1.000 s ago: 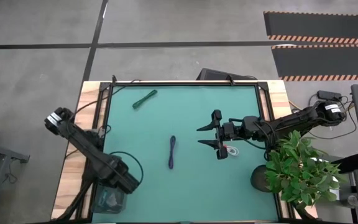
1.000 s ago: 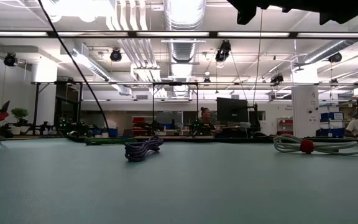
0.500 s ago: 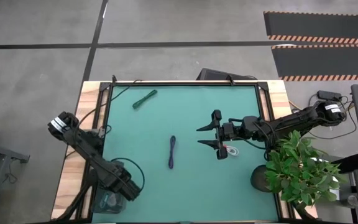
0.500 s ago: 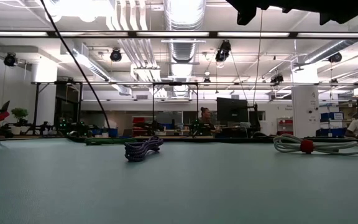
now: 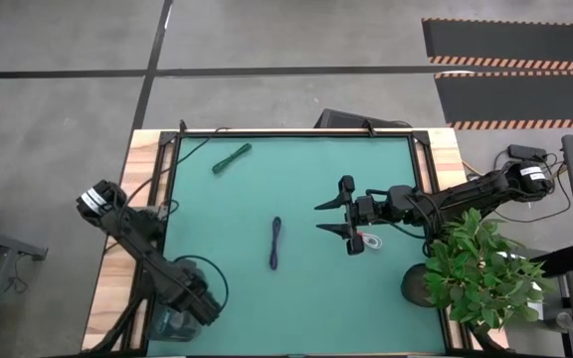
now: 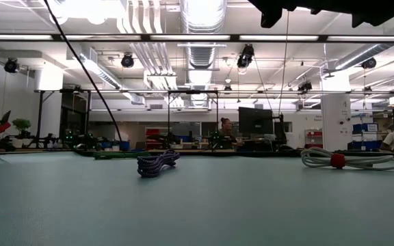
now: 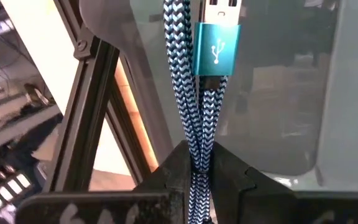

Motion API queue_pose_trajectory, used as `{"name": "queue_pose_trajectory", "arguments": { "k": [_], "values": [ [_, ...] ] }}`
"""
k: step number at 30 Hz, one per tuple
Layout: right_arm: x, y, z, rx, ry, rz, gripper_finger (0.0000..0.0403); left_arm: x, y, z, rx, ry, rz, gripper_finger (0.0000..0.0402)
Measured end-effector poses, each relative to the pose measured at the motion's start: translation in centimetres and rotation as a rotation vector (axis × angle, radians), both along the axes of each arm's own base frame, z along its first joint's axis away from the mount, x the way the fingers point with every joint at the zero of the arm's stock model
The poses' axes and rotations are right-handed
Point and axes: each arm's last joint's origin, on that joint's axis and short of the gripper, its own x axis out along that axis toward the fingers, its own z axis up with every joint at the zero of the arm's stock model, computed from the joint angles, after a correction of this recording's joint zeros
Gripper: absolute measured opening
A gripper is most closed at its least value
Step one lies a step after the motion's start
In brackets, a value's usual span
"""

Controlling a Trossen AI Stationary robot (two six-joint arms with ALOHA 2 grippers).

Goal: Pick and place USB-C Cables
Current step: Put the blue charger cable into the gray bin

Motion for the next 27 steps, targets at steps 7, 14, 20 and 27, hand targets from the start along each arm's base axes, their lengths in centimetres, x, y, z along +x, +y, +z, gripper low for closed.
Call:
{"name": "queue_pose_trajectory", "arguments": {
  "k": [7,14,20,27],
  "values": [
    [0.00,0.00,-0.01,0.000,0.001,0.000,0.0192,-0.61,-0.34,-0.34,-0.121,-0.044,-0.307,0.0023],
    [0.00,0.00,0.00,-0.004,0.000,-0.001,0.0192,-0.46,-0.11,-0.52,-0.113,-0.144,-0.571,0.0032],
    [0.00,0.00,0.00,-0.011,-0.001,-0.001,0.0192,-0.50,-0.09,-0.94,-0.144,-0.175,-0.706,0.0033],
    [0.01,0.00,0.00,-0.011,0.000,-0.001,0.0192,-0.08,-0.51,-1.02,-0.139,-0.227,-0.630,0.0034]
  ]
}}
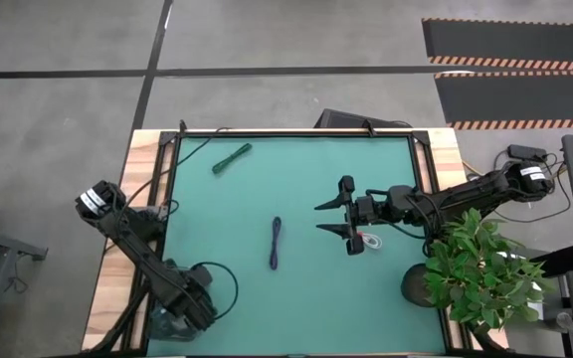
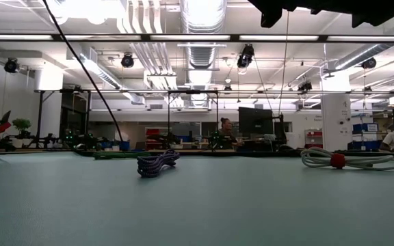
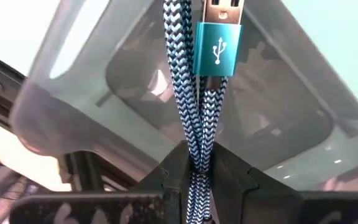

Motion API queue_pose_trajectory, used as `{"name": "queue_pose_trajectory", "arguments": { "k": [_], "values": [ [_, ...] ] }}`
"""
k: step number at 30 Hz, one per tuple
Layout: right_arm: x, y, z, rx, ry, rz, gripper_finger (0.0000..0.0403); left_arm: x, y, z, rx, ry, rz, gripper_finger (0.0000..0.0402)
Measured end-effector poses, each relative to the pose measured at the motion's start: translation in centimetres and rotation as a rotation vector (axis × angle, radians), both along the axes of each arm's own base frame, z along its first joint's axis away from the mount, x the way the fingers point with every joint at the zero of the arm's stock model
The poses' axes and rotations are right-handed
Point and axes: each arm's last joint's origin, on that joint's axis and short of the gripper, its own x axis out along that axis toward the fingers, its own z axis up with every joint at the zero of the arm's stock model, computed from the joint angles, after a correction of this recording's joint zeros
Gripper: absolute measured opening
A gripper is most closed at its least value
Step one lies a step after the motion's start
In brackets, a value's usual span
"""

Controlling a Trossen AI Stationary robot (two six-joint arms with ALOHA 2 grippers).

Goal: Pick and place USB-C Cables
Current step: Put the blue charger cable into the gray bin

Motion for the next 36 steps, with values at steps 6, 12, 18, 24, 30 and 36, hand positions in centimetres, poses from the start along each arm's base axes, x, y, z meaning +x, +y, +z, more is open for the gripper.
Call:
{"name": "queue_pose_trajectory", "arguments": {
  "k": [6,12,18,24,30,36],
  "values": [
    [0.00,0.00,-0.02,0.000,0.002,0.000,0.0192,0.00,-0.32,-0.04,-0.001,-0.018,0.039,0.0035],
    [0.01,0.00,-0.02,0.000,0.003,0.000,0.0192,0.00,-0.39,-0.14,0.012,-0.027,0.075,0.0035],
    [0.00,0.00,-0.03,0.000,0.003,0.000,0.0192,-0.33,-0.45,-0.43,0.027,-0.019,0.083,0.0035],
    [0.01,0.00,-0.02,0.000,0.003,0.000,0.0192,-0.35,-0.46,-0.43,0.036,-0.021,0.105,0.0035],
    [0.01,0.00,-0.03,0.000,0.003,0.000,0.0192,-0.26,-0.46,-0.47,0.052,-0.049,0.104,0.0035],
    [0.01,0.00,-0.02,0.000,0.003,0.000,0.0192,-0.28,-0.44,-0.48,0.058,-0.053,0.103,0.0035]
  ]
}}
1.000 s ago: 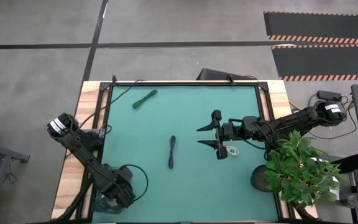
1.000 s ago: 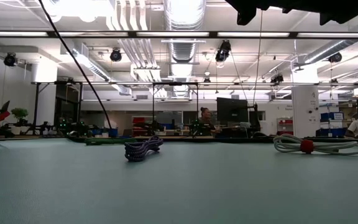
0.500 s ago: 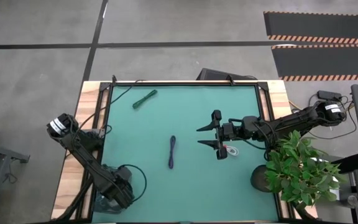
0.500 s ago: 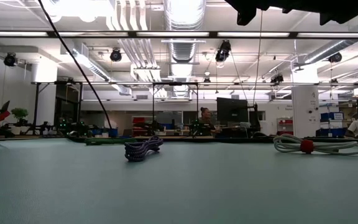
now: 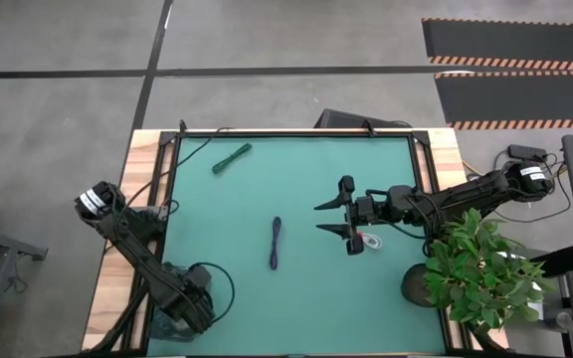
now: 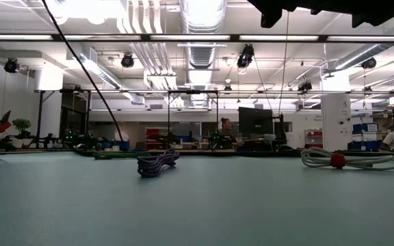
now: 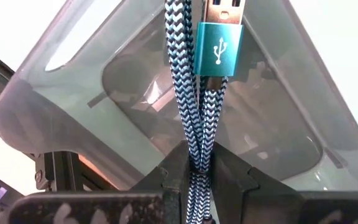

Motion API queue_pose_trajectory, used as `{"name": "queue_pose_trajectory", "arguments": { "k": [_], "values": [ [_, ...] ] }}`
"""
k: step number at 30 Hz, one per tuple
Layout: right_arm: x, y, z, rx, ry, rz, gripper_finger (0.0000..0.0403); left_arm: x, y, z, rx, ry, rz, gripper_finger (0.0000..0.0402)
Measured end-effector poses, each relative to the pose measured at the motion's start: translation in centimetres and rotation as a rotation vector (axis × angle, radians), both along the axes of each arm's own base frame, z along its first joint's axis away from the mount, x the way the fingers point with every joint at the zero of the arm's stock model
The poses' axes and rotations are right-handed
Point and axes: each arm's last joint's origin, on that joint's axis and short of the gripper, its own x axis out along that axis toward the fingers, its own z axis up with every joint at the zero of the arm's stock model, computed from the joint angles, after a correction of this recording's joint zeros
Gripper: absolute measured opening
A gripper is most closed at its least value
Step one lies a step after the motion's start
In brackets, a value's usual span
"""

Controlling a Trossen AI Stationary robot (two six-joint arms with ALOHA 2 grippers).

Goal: Pick and place USB-C Cables
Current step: Put the blue charger cable into the gray bin

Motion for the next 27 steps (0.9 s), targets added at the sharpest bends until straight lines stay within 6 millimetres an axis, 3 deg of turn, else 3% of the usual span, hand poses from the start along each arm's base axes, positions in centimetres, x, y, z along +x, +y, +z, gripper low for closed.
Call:
{"name": "queue_pose_trajectory", "arguments": {
  "k": [16,27],
  "values": [
    [0.0,0.0,0.0,0.000,0.000,0.000,0.0192,-1.1,-0.8,-0.2,0.028,-0.004,0.023,0.0035],
    [0.0,0.0,0.0,0.000,0.001,0.000,0.0192,-1.2,-0.8,-2.0,-0.008,-0.034,0.028,0.0035]
  ]
}}
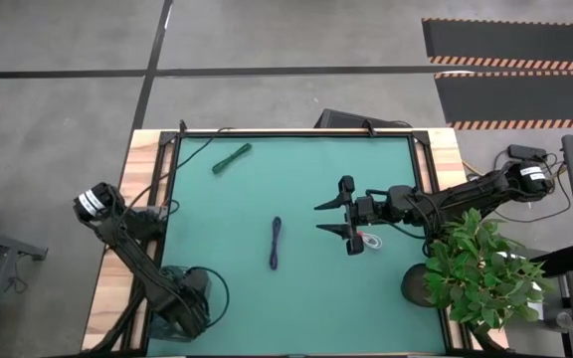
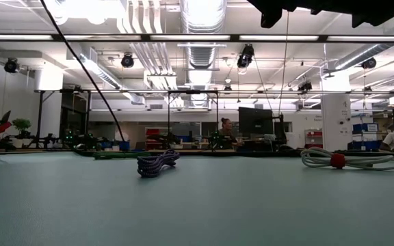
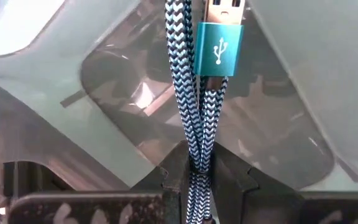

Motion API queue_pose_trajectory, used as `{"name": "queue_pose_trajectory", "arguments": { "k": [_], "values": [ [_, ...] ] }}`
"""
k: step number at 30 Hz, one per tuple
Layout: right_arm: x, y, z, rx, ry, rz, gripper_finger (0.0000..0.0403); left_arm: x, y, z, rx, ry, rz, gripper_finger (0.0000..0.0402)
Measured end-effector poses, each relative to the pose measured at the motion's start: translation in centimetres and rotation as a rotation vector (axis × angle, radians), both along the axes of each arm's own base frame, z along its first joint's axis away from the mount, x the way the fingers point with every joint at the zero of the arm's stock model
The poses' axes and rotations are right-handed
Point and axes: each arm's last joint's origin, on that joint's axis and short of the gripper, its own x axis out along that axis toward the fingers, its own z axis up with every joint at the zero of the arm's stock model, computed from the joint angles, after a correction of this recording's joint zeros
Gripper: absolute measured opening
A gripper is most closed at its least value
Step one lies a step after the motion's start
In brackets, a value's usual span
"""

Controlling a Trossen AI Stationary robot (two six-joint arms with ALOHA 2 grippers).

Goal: Pick and place USB-C Cables
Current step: Put the blue charger cable into the gray bin

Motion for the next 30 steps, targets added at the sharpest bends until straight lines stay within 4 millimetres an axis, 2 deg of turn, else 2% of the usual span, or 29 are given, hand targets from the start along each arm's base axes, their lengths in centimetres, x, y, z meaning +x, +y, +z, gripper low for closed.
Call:
{"name": "queue_pose_trajectory", "arguments": {
  "k": [12,30],
  "values": [
    [0.0,0.0,0.0,0.000,0.000,0.000,0.0192,-0.2,0.3,-1.2,-0.006,-0.003,-0.001,0.0035],
    [0.0,0.0,0.0,0.000,0.000,0.000,0.0192,-0.4,0.2,-1.2,-0.010,0.003,0.012,0.0035]
  ]
}}
